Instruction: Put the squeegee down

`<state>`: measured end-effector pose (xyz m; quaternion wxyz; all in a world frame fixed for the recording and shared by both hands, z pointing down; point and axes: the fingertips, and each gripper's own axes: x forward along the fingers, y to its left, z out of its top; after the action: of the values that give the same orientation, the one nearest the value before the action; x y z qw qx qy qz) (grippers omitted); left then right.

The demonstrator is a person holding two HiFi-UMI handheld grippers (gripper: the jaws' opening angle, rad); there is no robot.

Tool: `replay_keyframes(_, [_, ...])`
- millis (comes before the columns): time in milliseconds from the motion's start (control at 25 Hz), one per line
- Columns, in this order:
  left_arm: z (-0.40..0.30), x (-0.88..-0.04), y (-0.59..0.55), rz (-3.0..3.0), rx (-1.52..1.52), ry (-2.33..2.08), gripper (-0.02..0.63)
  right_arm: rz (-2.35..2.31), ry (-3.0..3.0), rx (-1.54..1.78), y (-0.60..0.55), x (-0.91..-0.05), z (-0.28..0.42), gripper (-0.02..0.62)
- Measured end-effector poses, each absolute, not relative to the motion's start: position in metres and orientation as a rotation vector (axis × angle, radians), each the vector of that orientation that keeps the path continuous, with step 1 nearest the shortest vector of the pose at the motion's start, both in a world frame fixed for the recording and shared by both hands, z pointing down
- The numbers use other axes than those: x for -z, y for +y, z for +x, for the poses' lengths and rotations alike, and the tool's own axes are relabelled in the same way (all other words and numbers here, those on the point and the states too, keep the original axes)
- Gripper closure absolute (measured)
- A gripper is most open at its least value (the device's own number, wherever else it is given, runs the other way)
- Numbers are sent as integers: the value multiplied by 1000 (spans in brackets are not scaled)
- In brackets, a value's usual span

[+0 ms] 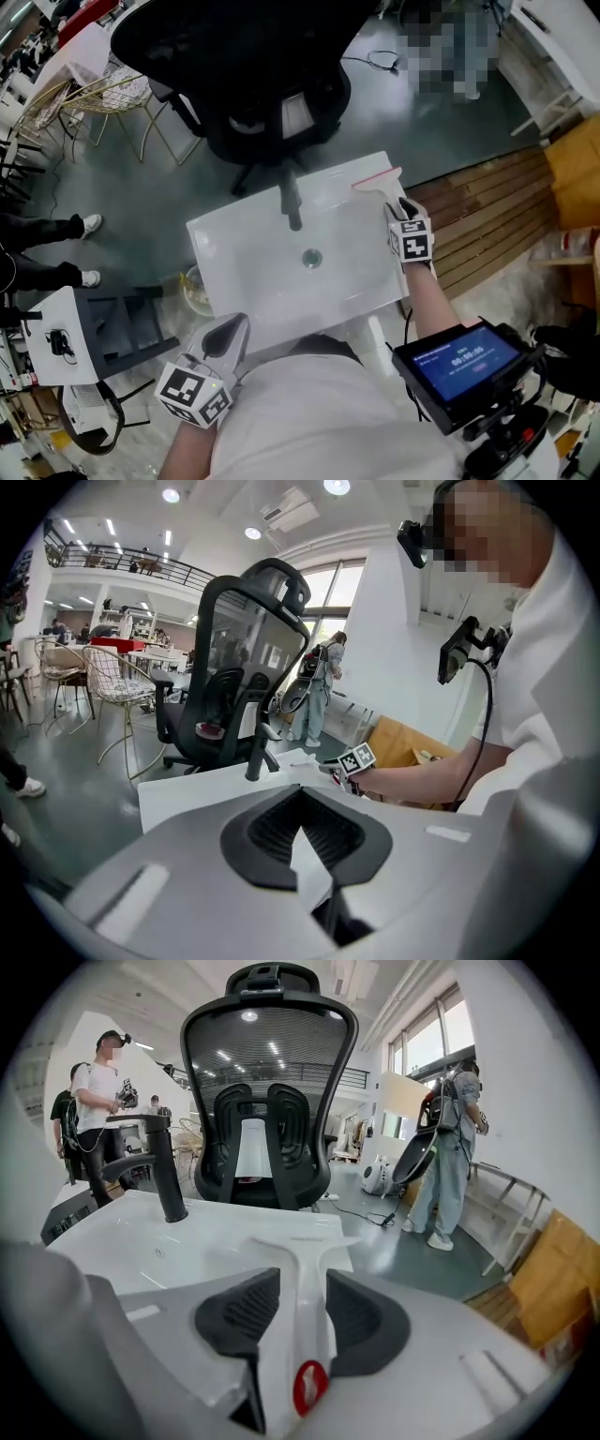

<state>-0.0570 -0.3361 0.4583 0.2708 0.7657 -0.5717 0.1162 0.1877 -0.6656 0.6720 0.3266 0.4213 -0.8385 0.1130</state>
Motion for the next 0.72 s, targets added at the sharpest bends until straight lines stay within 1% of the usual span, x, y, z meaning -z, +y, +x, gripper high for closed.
replay_keyframes(560, [-53, -435, -267, 2199, -275, -1439, 598, 1206, -2225, -221, -557, -595, 192, 453])
replay_keyframes(720, [-56, -433, -242, 2227, -266, -1417, 598, 1221, -2239, -171, -522, -576, 189, 479])
